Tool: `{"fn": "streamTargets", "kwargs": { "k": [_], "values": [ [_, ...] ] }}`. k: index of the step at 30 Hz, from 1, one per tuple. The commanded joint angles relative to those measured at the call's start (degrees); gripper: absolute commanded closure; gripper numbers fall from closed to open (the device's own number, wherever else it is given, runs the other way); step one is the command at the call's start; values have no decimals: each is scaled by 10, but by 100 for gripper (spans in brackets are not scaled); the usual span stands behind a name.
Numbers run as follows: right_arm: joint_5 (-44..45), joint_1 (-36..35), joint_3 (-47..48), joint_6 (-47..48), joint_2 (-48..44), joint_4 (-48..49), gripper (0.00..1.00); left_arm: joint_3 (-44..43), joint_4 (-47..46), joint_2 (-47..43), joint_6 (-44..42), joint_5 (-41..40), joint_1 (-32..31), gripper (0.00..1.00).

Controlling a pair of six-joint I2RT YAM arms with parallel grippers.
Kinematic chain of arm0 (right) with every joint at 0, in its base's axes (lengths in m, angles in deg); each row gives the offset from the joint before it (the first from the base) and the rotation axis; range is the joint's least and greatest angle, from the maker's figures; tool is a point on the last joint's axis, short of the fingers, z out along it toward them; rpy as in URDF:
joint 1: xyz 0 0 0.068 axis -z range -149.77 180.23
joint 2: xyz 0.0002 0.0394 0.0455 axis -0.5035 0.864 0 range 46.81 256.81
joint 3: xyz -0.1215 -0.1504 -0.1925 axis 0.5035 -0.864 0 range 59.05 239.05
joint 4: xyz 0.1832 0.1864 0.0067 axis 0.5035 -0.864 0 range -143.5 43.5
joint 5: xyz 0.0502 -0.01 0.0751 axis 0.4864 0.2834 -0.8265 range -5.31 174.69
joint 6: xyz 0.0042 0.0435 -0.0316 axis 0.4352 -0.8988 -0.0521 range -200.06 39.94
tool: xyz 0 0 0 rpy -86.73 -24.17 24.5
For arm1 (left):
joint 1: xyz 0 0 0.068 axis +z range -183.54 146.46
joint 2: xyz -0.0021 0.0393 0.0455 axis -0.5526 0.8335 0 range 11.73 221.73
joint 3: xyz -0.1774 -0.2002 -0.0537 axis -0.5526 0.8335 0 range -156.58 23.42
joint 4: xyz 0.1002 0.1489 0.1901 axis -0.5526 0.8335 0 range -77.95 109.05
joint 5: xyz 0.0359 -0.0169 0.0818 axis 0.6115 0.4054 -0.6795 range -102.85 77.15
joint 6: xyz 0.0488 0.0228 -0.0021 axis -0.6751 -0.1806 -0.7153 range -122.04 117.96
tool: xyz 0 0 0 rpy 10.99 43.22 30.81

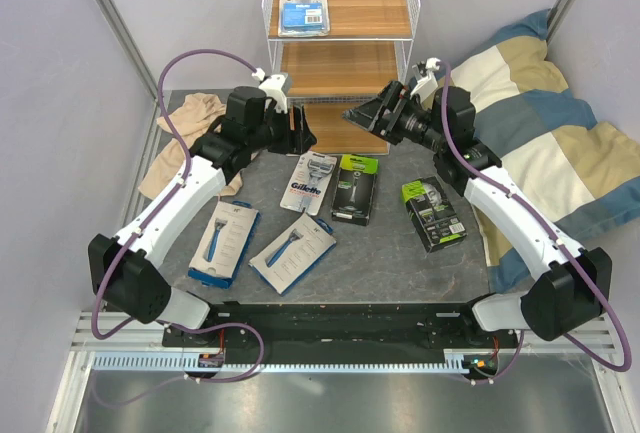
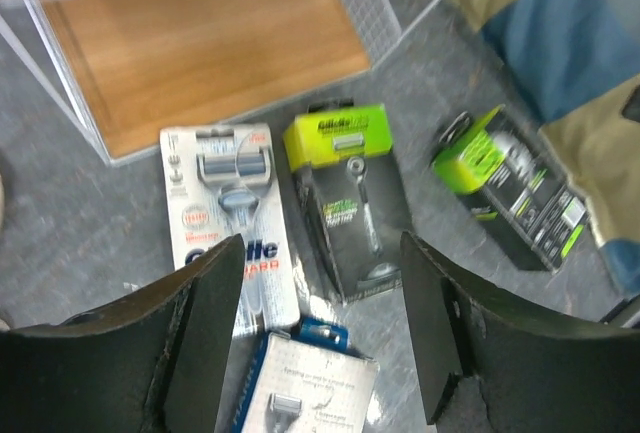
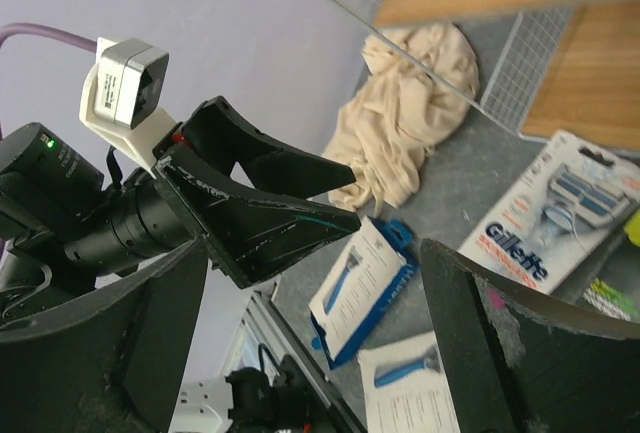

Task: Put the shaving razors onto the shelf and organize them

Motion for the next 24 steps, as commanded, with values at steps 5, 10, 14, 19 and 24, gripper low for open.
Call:
{"fn": "streamTargets", "kwargs": {
  "k": [5, 10, 14, 19, 24],
  "values": [
    [-8, 0, -104, 21, -59, -5, 5, 94, -37, -35, 33, 16, -1, 28],
    [-2, -8, -164, 34, -82, -9, 4, 139, -51, -37, 46, 0, -1, 28],
    [10, -19, -218, 45, -91, -10, 4, 176, -57, -27, 53, -18, 0, 28],
    [15, -29, -261, 52, -92, -9, 4, 195, -59, 14, 74, -25, 14, 28],
    [19, -36, -290, 53, -95, -10, 4, 196, -63, 60, 85, -20, 34, 28]
  ]
}}
